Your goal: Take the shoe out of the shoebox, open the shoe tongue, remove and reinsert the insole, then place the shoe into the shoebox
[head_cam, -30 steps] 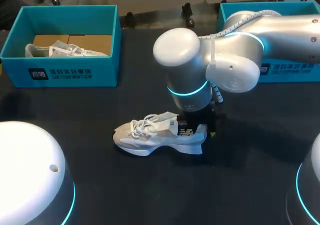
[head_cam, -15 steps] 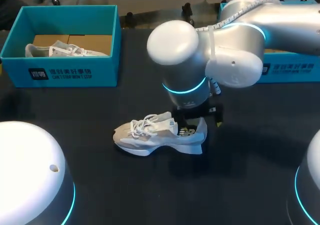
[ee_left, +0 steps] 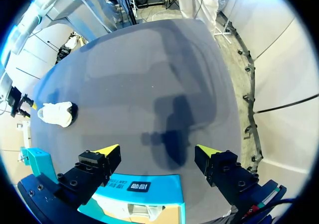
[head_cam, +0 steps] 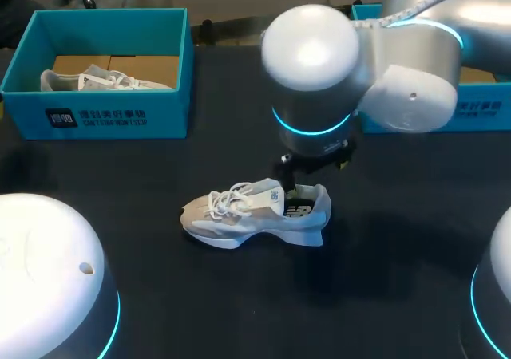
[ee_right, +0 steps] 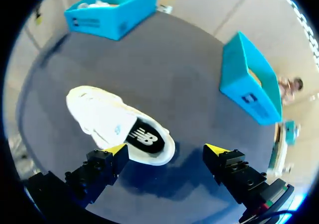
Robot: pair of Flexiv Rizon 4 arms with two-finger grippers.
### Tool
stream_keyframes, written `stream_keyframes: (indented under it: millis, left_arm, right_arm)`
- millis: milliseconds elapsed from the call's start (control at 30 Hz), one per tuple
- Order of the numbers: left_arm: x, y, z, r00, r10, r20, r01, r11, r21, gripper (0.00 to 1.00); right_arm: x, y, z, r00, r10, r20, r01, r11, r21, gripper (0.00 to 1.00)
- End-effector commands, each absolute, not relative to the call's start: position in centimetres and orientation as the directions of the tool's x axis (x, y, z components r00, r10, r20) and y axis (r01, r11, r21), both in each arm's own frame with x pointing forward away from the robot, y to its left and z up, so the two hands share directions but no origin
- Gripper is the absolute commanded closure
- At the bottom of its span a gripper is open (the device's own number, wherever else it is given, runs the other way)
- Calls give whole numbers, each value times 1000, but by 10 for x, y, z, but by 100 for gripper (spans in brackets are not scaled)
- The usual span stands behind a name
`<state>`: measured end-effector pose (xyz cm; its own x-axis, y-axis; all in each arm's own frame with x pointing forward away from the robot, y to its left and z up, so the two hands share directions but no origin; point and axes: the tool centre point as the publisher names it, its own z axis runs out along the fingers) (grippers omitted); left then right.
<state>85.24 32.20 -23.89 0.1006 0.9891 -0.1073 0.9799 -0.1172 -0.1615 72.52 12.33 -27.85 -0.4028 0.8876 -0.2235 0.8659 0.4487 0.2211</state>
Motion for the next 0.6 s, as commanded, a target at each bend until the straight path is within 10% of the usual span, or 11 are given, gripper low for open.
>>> stream_keyframes:
  millis: [33,267,600]
  left_arm:
    - [851,322,-239,101,989,-104,981,-117,-158,0]
    - [851,322,-239,101,989,-104,981,-117,-158,0]
    - [851,322,-239,101,989,-104,981,-117,-158,0]
  right_arm:
    - [730,118,-273,-737,668,-103,625,731,272,0]
    - [728,122,-266,-909,410,-73,368,872,322,0]
    - [726,121,-267,-916,397,-63,358,877,321,0]
